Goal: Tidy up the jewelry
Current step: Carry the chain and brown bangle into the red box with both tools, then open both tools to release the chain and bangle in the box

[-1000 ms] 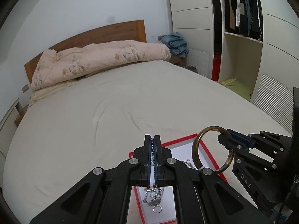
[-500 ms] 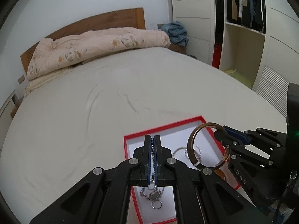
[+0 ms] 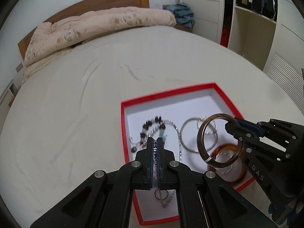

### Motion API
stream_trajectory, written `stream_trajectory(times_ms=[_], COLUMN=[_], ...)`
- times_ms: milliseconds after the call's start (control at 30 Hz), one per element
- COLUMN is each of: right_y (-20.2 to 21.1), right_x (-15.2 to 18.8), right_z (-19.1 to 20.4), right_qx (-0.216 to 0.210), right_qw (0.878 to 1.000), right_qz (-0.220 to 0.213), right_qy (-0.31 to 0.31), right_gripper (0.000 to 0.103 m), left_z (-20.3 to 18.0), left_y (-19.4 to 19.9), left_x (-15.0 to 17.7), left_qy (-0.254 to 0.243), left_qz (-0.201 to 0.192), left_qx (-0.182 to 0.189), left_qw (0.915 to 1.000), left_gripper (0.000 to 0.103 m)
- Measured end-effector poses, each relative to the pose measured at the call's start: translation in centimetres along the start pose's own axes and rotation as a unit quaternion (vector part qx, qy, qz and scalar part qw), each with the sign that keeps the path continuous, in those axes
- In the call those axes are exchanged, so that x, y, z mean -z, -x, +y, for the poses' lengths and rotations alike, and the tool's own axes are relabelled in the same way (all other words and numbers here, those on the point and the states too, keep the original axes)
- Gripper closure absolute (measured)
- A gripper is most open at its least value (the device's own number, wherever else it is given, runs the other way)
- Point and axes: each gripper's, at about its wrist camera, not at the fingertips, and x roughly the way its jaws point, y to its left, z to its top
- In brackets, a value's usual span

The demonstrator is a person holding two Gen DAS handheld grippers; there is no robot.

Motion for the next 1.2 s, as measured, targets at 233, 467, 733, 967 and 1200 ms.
stream_trajectory(times_ms=[233,467,733,967,1200], right_y=[-0.9,-0.9,-0.6,0.2,1.2], right_x=[1.7,2.1,2.3,2.4,2.5], right_z=[-0.1,-0.4,-0.5,-0.5,-0.4], right_qx=[0.001,0.003,0.005,0.003,0.006], right_qw=[1.0,1.0,0.999,0.999,0.999], right_qz=[0.025,0.028,0.032,0.033,0.031], right_qy=[0.006,0.006,0.004,0.0,-0.006], right_gripper=[0.094,0.093,0.089,0.081,0.075], left_z=[-0.1,0.3,0.5,-0.1,-0.8], left_y=[-2.2,-3.3,-3.3,-2.6,-1.2], left_x=[2.4,3.3,3.5,4.0,4.7], left_qy=[0.006,0.015,0.021,0.024,0.025], left_qz=[0.042,0.061,0.067,0.066,0.057], left_qx=[0.003,-0.002,0.002,0.002,-0.004], left_qw=[0.9991,0.998,0.9975,0.9975,0.9981], left_gripper=[0.101,0.1,0.085,0.077,0.06])
